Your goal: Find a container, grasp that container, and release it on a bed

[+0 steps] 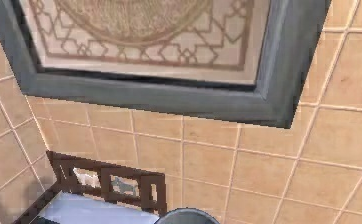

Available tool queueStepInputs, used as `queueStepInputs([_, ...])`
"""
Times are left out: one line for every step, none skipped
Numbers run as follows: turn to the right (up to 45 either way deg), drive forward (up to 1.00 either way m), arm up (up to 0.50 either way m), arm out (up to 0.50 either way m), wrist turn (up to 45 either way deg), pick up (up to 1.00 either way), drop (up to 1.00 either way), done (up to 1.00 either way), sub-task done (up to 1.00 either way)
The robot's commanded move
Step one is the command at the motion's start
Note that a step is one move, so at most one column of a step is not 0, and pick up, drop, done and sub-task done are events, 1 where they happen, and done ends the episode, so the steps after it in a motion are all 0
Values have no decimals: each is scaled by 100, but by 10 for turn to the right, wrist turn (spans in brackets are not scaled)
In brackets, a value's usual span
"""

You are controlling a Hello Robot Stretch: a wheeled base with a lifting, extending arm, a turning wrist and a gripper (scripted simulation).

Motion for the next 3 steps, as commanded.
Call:
queueStepInputs([450,0,0,0,0,0,0,0,0])
queueStepInputs([120,0,0,0,0,0,0,0,0])
queueStepInputs([0,5,0,0,0,0,0,0,0])
